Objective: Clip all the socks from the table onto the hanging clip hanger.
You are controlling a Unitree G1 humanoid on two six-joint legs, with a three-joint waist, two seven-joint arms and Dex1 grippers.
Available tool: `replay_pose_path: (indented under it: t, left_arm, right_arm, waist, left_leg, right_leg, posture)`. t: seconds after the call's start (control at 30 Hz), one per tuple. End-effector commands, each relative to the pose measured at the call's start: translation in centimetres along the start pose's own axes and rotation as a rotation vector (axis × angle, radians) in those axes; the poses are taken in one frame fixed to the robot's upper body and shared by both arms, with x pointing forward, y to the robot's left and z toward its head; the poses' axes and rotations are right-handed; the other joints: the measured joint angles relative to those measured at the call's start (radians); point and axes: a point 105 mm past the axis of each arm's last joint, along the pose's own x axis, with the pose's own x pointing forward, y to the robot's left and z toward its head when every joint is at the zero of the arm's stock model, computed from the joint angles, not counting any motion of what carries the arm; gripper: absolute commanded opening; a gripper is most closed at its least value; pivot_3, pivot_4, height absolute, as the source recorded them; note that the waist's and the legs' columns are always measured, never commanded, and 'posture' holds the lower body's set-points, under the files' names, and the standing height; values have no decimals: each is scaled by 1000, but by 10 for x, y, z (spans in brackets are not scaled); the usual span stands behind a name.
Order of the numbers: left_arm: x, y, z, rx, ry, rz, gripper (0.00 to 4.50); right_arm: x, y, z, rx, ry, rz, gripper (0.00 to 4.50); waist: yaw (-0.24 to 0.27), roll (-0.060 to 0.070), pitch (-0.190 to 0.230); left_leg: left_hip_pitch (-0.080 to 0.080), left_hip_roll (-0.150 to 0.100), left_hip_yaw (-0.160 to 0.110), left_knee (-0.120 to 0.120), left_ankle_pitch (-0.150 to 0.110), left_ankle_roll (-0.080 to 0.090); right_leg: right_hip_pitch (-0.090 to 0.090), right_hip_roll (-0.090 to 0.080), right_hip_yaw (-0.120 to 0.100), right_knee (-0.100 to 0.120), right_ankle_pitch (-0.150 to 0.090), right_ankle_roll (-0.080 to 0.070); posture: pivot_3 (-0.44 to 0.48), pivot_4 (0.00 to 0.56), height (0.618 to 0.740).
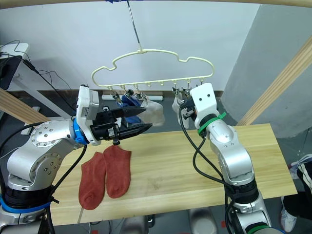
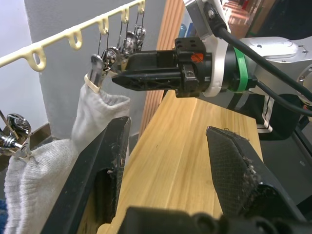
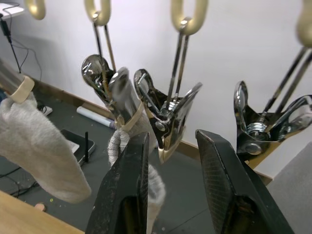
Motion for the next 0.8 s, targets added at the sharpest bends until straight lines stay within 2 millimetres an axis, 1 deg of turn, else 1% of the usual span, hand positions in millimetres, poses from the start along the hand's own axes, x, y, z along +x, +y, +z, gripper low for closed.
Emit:
replay_pose_path:
  t: [0.03,0.33,0.5,0.6,0.8]
  left_arm:
    - [1,-1,10,45,-32,-4,2736]
    - [1,-2,11,46,-33,-5,2736]
    - [1,-1,11,45,-33,-8,2736]
    - [1,-2,10,44,-34,-9,2736]
    - [2,-3,10,42,-34,-13,2736]
  right_arm:
    - [-1,-5,17,2,-74,-34,1551]
    - [3,-5,22,56,-83,-57,1551]
    - [3,1,25,123,-75,-58,1551]
    - [1,6,26,141,-70,-53,1551]
    - [0,11,28,189,-66,-83,1551]
  waist:
    - [0,0,0]
    - [1,0,0]
    - [1,0,0]
    - [1,0,0]
    - [1,0,0]
  left_leg:
    - [0,0,0,0,0,0]
    - [0,0,0,0,0,0]
    - [0,0,0,0,0,0]
    - [0,1,0,0,0,0]
    - [0,1,0,0,0,0]
  right_leg:
    - [0,0,0,0,0,0]
    - [0,0,0,0,0,0]
    - [0,0,0,0,0,0]
    - [0,0,0,0,0,0]
    - [0,0,0,0,0,0]
  posture:
    - [-211,306,740]
    - [-211,304,740]
    - [-211,304,740]
    - [-216,302,740]
    - [-215,301,740]
